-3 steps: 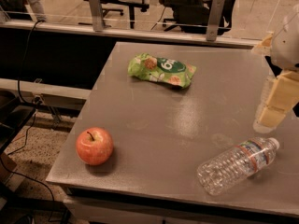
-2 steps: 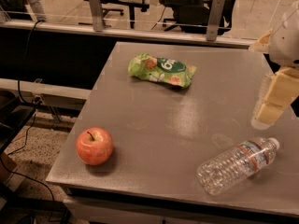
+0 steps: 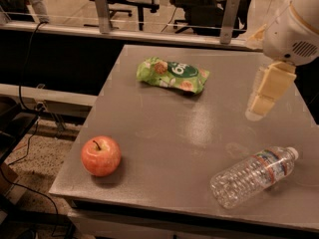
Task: Move green rice chip bag near water bottle
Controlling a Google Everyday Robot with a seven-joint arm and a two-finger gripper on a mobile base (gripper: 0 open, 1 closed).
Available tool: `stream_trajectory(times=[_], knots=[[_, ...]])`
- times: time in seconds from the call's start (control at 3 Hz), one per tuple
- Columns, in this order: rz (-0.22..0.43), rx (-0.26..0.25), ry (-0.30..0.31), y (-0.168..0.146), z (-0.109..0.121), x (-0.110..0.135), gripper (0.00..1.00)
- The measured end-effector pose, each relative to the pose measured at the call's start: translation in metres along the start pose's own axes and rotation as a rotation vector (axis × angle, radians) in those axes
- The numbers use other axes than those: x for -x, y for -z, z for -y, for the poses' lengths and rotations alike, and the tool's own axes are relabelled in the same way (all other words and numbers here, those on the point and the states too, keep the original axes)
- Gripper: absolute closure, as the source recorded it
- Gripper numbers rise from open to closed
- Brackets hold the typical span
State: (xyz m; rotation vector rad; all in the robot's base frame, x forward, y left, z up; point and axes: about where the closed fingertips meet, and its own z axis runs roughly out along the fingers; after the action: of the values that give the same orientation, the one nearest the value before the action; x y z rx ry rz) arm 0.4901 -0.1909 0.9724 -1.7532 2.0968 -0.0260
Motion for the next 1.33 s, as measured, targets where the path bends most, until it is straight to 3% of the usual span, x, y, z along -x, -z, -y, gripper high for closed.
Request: stream_trajectory(times=[0.67, 1.33], knots=[[0.048, -0.007, 0.032, -0.042, 0.054, 0.031, 0.00], [0.061, 0.033, 0.049, -0.100, 0.098, 0.071, 0.00]])
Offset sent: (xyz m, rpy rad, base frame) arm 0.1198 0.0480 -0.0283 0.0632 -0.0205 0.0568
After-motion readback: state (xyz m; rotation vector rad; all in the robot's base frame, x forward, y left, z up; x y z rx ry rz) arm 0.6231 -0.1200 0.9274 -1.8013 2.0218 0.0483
